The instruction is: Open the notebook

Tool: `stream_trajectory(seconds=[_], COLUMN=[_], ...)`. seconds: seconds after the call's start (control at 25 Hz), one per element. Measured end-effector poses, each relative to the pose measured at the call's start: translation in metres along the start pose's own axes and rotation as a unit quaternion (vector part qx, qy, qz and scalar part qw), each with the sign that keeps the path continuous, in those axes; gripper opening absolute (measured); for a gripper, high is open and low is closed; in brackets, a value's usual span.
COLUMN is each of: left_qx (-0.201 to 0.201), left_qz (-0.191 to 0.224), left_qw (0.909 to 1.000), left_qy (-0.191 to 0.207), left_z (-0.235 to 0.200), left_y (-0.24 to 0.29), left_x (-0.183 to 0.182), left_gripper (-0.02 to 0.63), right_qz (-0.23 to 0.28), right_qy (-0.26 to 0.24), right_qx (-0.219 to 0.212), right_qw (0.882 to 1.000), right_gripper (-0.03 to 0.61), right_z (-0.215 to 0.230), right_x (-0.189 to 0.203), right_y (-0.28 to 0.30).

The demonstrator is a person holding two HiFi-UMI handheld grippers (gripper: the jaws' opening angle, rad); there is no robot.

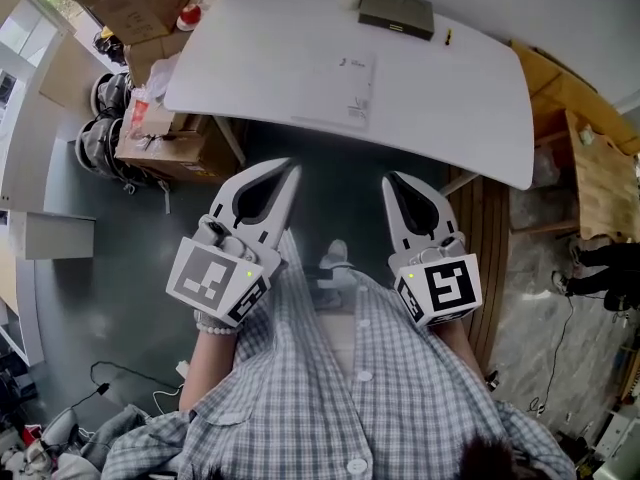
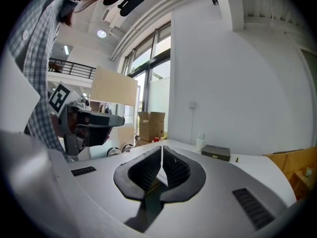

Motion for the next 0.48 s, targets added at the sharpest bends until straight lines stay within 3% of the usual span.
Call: stream_trajectory(seconds=[0.48], left_qx=[-0.037], left_qz=[0.011], left_qw=[0.9992], left_qy=[-0.012], left_z=[-0.024], left_y=[0.063], left_x=[0.001], left_gripper=[0.008], right_qz=[0.003], right_qy=[-0.012], right_qx=[-0.036], right_qw=[0.999], right_gripper=[0.025], right_z=[0.055], right_x=[0.019], right_y=[0.050])
Point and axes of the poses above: the fingertips, and each gripper's own axes: y forward along the fingers, z to its right, x out of its underside, the point moved 3 cm from there along -y, backward along the fingers, and after that the axes turned 9 degrees about -y, right-handed, at the moved point
